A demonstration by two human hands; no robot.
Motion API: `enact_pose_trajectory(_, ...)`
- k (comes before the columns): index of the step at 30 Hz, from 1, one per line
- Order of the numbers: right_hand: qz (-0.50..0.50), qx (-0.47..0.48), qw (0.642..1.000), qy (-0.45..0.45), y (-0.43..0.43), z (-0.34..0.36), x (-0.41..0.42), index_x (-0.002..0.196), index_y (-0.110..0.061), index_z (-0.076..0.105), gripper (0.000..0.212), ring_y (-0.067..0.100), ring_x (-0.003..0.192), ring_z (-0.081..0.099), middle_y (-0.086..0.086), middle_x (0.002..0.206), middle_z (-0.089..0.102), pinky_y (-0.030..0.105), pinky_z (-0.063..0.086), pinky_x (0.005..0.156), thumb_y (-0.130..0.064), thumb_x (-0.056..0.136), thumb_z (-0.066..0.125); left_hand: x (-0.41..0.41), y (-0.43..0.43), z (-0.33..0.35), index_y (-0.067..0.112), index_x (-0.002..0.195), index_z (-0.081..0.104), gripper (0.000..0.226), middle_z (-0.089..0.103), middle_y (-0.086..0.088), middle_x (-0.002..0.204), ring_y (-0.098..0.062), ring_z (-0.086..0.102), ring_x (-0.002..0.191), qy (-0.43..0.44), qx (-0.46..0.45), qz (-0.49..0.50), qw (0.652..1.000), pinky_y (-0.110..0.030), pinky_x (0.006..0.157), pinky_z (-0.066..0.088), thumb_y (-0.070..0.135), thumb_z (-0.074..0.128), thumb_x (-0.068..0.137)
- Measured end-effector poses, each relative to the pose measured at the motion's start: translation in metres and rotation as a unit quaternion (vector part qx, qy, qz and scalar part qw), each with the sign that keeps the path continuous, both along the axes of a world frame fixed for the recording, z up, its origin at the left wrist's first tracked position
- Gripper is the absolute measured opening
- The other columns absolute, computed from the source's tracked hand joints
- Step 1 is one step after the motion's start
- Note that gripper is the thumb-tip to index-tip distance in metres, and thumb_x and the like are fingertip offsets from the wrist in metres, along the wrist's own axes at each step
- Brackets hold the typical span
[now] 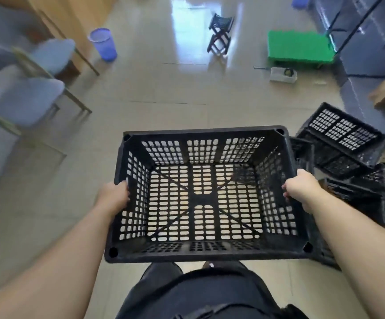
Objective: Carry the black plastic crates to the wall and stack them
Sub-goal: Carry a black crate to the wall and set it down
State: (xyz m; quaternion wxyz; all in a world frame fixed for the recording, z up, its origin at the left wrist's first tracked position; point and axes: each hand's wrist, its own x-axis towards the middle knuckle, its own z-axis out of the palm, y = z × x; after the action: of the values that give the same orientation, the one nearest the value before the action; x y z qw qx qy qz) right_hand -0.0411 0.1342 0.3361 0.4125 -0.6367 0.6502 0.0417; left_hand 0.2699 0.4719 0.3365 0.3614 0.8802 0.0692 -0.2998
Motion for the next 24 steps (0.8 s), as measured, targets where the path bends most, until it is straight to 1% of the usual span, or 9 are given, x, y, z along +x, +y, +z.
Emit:
enact_pose_trajectory(2, 0.047, -0.017, 0.999, -0.005, 0.022, 0.002, 0.043, 0.098, -0.007, 0.055, 0.022, 0.046, 0.09, 0.068, 0.025, 0.099, 0.067, 0.055, 0.059, 0.072, -0.003, 0.076, 0.051, 0.012, 0.056, 0.0, 0.009, 0.086, 0.064, 0.025, 0.064, -0.007, 0.072, -0.026, 0.059, 0.067, -0.003, 0.003, 0.055, 0.998, -0.041, 0.076, 0.053, 0.027, 0.051, 0.098)
enact_pose_trajectory(3, 0.072, -0.015, 0.997, -0.008, 0.039, 0.008, 0.068, 0.098, -0.008, 0.057, 0.026, 0.045, 0.088, 0.069, 0.024, 0.097, 0.067, 0.054, 0.06, 0.07, -0.004, 0.074, 0.05, 0.018, 0.085, 0.0, 0.009, 0.086, 0.063, 0.025, 0.064, -0.007, 0.072, -0.026, 0.058, 0.066, -0.006, -0.001, 0.08, 0.997, -0.039, 0.074, 0.052, 0.026, 0.051, 0.099)
enact_pose_trajectory(6, 0.143, -0.023, 0.989, 0.0, 0.095, 0.012, 0.137, 0.101, -0.008, 0.06, 0.027, 0.039, 0.081, 0.068, 0.022, 0.092, 0.068, 0.046, 0.06, 0.061, 0.0, 0.076, 0.052, 0.031, 0.173, 0.003, 0.009, 0.083, 0.063, 0.025, 0.064, -0.007, 0.07, -0.026, 0.057, 0.063, -0.009, -0.002, 0.151, 0.988, -0.04, 0.072, 0.051, 0.026, 0.052, 0.098)
enact_pose_trajectory(8, 0.182, -0.03, 0.983, 0.008, 0.139, 0.018, 0.181, 0.103, -0.005, 0.061, 0.032, 0.041, 0.081, 0.069, 0.023, 0.091, 0.068, 0.049, 0.061, 0.061, 0.001, 0.073, 0.052, 0.036, 0.231, 0.005, 0.008, 0.084, 0.064, 0.026, 0.065, -0.007, 0.07, -0.026, 0.058, 0.063, -0.009, -0.001, 0.19, 0.982, -0.041, 0.072, 0.052, 0.028, 0.053, 0.098)
enact_pose_trajectory(12, 0.239, -0.028, 0.971, -0.014, 0.225, 0.019, 0.26, 0.107, 0.001, 0.059, 0.023, 0.034, 0.067, 0.062, 0.023, 0.085, 0.063, 0.037, 0.049, 0.055, 0.002, 0.089, 0.045, 0.048, 0.334, 0.011, 0.007, 0.083, 0.064, 0.027, 0.063, -0.007, 0.071, -0.024, 0.056, 0.063, -0.015, -0.001, 0.263, 0.965, -0.036, 0.065, 0.049, 0.024, 0.052, 0.1)
enact_pose_trajectory(14, 0.27, -0.027, 0.962, -0.029, 0.264, 0.018, 0.3, 0.107, 0.004, 0.059, 0.024, 0.033, 0.063, 0.059, 0.024, 0.082, 0.062, 0.038, 0.048, 0.055, 0.004, 0.088, 0.045, 0.053, 0.38, 0.016, 0.007, 0.082, 0.064, 0.026, 0.062, -0.007, 0.07, -0.024, 0.056, 0.063, -0.021, -0.002, 0.302, 0.953, -0.036, 0.064, 0.048, 0.022, 0.051, 0.099)
enact_pose_trajectory(18, 0.337, -0.03, 0.94, -0.036, 0.335, 0.023, 0.374, 0.105, 0.003, 0.06, 0.021, 0.035, 0.069, 0.062, 0.026, 0.084, 0.063, 0.043, 0.053, 0.06, -0.001, 0.086, 0.051, 0.062, 0.458, 0.018, 0.008, 0.083, 0.064, 0.027, 0.063, -0.007, 0.071, -0.024, 0.057, 0.066, -0.018, 0.001, 0.367, 0.93, -0.038, 0.067, 0.05, 0.025, 0.051, 0.1)
enact_pose_trajectory(21, 0.395, -0.038, 0.917, -0.036, 0.384, 0.025, 0.431, 0.099, 0.001, 0.059, 0.016, 0.033, 0.061, 0.061, 0.025, 0.076, 0.063, 0.04, 0.052, 0.056, 0.0, 0.086, 0.051, 0.07, 0.502, 0.018, 0.007, 0.082, 0.064, 0.03, 0.064, -0.007, 0.072, -0.023, 0.058, 0.065, -0.017, 0.0, 0.409, 0.913, -0.036, 0.066, 0.049, 0.025, 0.05, 0.101)
enact_pose_trajectory(24, 0.439, -0.035, 0.897, -0.041, 0.433, 0.02, 0.491, 0.093, -0.002, 0.057, 0.01, 0.035, 0.059, 0.061, 0.025, 0.073, 0.063, 0.044, 0.053, 0.058, 0.001, 0.085, 0.052, 0.083, 0.542, 0.015, 0.007, 0.081, 0.064, 0.031, 0.065, -0.008, 0.074, -0.022, 0.057, 0.064, -0.008, 0.003, 0.452, 0.892, -0.035, 0.064, 0.049, 0.025, 0.05, 0.101)
